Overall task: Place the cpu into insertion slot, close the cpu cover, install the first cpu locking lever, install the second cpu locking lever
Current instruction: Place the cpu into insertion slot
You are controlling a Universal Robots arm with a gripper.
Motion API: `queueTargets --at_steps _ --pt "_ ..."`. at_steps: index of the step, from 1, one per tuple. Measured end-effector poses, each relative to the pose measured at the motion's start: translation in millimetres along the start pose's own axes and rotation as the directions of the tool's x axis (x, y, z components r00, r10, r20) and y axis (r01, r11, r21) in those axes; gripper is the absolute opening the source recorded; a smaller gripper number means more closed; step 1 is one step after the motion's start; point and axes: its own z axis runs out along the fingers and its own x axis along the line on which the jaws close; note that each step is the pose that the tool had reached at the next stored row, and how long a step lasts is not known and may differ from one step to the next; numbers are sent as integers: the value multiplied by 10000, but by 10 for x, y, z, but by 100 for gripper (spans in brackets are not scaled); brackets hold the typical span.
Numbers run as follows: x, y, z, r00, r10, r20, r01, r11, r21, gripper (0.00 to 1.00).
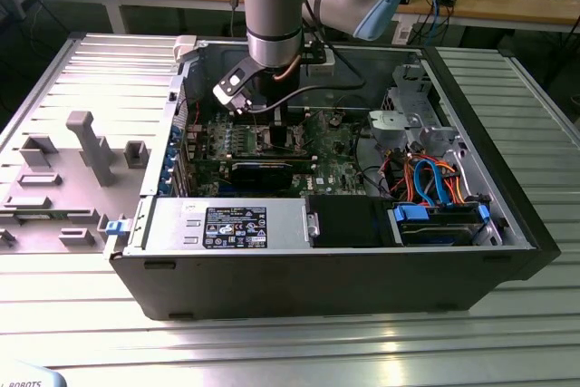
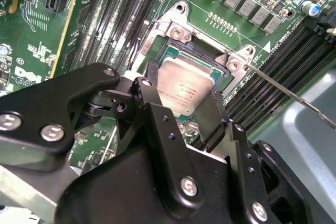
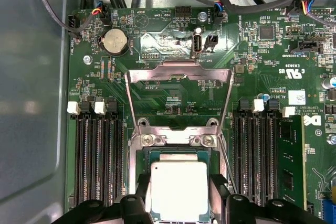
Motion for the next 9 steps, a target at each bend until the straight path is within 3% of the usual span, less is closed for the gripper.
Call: queueTargets --at_steps 1,2,9 --pt "0 0 0 10000 0 0 0 10000 0 55" --pt "-1 -1 0 10000 1 -4 -1 10000 2 61" --pt "5 -3 10 9999 87 -135 -87 10000 1 61"
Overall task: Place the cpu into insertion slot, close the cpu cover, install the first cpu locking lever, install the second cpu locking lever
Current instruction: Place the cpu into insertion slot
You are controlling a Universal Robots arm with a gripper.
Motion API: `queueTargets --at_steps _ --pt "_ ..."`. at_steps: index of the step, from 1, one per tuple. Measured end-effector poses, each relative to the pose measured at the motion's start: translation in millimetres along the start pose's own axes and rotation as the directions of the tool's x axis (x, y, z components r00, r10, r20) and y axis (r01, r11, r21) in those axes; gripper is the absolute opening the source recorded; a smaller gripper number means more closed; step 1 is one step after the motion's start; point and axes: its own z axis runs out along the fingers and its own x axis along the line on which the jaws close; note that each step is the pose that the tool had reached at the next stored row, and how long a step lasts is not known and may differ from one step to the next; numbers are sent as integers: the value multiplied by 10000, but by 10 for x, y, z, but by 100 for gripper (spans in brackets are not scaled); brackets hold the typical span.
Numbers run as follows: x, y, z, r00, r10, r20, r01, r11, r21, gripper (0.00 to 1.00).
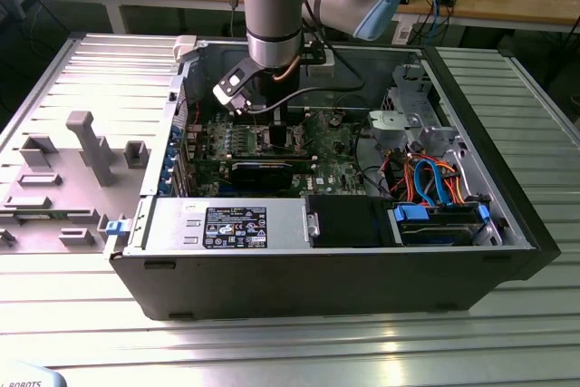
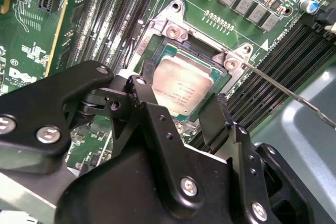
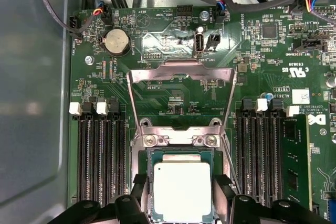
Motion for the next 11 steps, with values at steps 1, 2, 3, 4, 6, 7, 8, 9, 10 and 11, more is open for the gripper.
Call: queueTargets --at_steps 1,2,3,4,6,7,8,9,10,11 --pt "1 0 2 10000 12 -15 -12 10000 -2 61" --pt "0 -1 1 10000 14 -16 -14 10000 -1 61" --pt "0 -1 1 10000 15 -16 -15 10000 0 61" --pt "0 -1 1 10000 14 -18 -14 10000 -1 61" --pt "-1 -1 -6 10000 14 -17 -14 10000 0 61" --pt "0 0 -12 10000 15 -17 -15 10000 0 61" --pt "1 1 -22 10000 15 -18 -15 10000 -1 61" --pt "1 1 -31 10000 15 -18 -15 10000 -1 61" --pt "2 2 -42 10000 15 -18 -15 10000 -1 61" --pt "2 3 -52 10000 15 -18 -15 10000 -1 61"
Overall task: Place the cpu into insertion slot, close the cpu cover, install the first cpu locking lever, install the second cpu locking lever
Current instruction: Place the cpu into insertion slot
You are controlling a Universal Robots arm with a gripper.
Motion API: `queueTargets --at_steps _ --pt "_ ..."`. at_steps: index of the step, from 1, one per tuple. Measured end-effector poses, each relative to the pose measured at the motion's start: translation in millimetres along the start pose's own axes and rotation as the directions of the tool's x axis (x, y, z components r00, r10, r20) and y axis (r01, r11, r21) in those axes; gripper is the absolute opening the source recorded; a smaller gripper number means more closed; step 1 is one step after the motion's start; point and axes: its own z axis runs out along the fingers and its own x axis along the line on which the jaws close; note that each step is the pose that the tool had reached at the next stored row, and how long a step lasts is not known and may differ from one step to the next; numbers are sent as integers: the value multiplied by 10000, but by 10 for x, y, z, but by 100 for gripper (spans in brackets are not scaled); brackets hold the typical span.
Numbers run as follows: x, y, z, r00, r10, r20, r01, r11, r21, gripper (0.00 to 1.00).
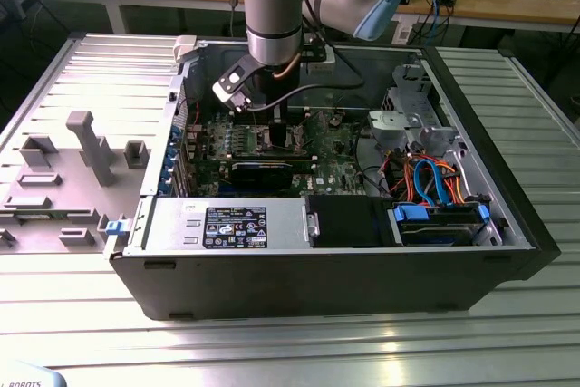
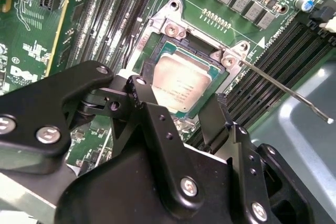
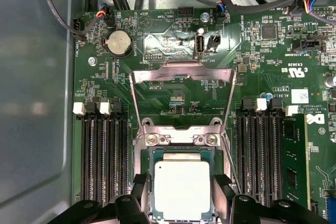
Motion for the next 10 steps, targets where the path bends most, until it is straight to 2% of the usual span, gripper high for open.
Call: queueTargets --at_steps 7,10 --pt "5 9 -119 10000 0 -1 0 10000 0 61" --pt "6 10 -128 10000 -1 -1 1 10000 -1 61"
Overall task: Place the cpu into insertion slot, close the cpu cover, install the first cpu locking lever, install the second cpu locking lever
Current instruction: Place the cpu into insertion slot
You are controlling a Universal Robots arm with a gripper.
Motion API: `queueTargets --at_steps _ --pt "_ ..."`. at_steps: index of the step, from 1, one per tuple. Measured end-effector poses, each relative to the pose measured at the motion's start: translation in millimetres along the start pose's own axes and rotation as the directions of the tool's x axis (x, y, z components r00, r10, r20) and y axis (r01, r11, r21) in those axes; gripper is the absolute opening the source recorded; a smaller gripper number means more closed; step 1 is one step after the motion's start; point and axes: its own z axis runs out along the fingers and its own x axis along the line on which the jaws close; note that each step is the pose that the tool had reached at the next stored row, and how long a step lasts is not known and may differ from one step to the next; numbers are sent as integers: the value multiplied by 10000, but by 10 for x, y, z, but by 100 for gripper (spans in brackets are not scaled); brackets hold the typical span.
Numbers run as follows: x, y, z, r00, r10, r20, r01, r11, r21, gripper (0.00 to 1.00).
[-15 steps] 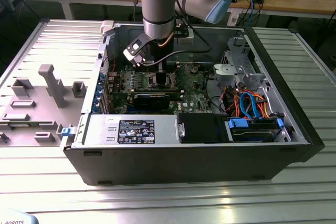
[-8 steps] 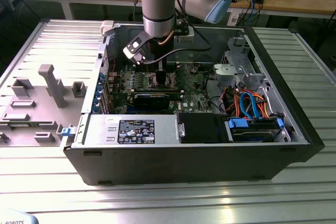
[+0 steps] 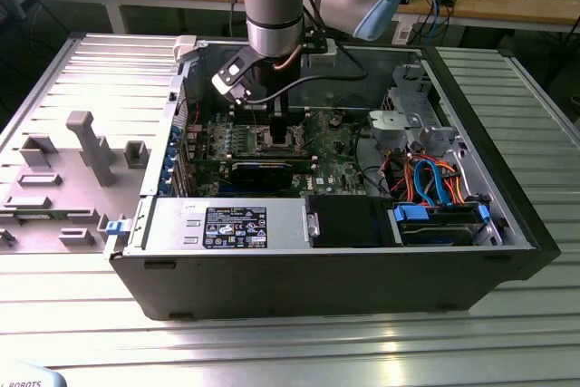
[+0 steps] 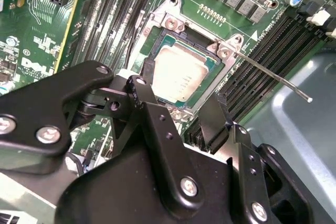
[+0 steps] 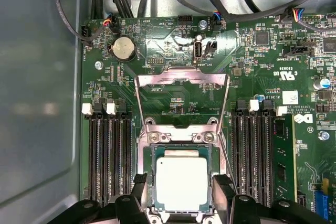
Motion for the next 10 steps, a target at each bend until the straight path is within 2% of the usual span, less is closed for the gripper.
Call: queueTargets --at_steps 3,7,8,9,10 --pt "0 0 -1 10000 0 5 0 10000 1 59" --pt "0 1 -10 10000 0 4 0 10000 1 34" --pt "1 0 -10 10000 2 1 -2 10000 3 34" --pt "0 0 -10 10000 2 3 -2 10000 7 22" --pt "0 1 -11 10000 0 4 0 10000 8 16"
